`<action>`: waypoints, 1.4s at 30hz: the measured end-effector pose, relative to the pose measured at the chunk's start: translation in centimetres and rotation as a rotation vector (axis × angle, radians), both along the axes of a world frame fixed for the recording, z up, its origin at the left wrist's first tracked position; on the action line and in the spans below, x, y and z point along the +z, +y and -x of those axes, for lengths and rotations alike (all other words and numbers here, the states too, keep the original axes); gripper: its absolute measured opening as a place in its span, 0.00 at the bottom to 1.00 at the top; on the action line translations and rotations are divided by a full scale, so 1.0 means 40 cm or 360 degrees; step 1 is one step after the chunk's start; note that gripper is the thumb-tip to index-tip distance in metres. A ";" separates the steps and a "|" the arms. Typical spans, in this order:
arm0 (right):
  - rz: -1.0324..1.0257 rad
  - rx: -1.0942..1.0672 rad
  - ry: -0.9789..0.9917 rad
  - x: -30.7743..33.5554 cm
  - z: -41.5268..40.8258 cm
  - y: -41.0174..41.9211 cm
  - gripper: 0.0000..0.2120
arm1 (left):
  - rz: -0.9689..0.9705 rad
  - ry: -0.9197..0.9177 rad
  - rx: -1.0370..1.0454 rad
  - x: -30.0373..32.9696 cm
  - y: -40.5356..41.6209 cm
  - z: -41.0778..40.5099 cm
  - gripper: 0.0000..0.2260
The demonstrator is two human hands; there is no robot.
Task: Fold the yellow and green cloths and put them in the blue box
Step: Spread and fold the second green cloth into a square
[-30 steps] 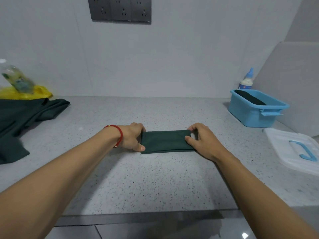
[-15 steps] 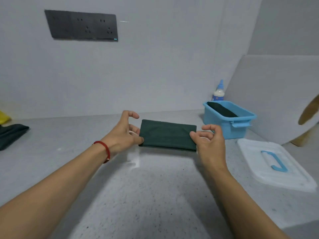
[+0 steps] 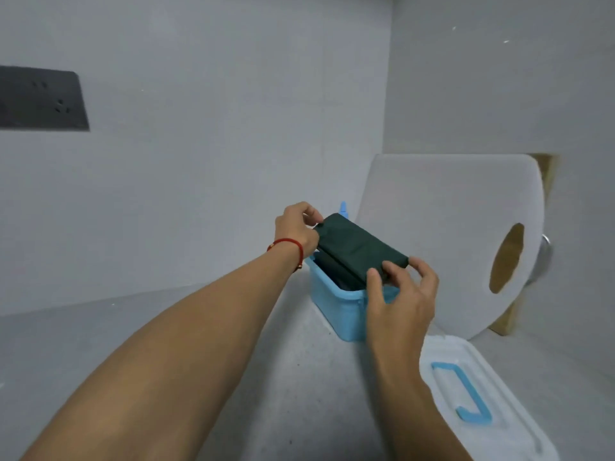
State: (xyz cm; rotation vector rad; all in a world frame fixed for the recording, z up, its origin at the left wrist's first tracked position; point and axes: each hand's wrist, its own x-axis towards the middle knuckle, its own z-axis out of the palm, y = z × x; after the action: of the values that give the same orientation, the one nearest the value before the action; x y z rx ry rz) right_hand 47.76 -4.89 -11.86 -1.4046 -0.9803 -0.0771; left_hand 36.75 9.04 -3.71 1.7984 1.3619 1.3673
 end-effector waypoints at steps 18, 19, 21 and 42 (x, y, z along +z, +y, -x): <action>0.1011 -0.0173 -0.0910 -0.028 -0.024 0.040 0.34 | 0.0088 0.0759 0.0151 -0.113 0.159 -0.077 0.18; 0.1053 -0.0221 -0.0968 -0.025 -0.019 0.039 0.35 | 0.0149 0.0746 0.0159 -0.116 0.163 -0.074 0.19; 0.1148 -0.0287 -0.1048 -0.017 -0.012 0.042 0.36 | 0.0289 0.0761 0.0113 -0.120 0.172 -0.072 0.21; 0.0646 0.0242 -0.1442 -0.075 0.187 -0.005 0.21 | -0.0186 0.0047 0.0139 -0.215 -0.102 0.145 0.17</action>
State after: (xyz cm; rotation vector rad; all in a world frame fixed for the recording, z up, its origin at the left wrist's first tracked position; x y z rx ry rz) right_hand 40.28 -5.11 -14.87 -1.6833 -1.9286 -0.4506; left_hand 30.93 4.96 -12.30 1.8605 1.4172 1.4997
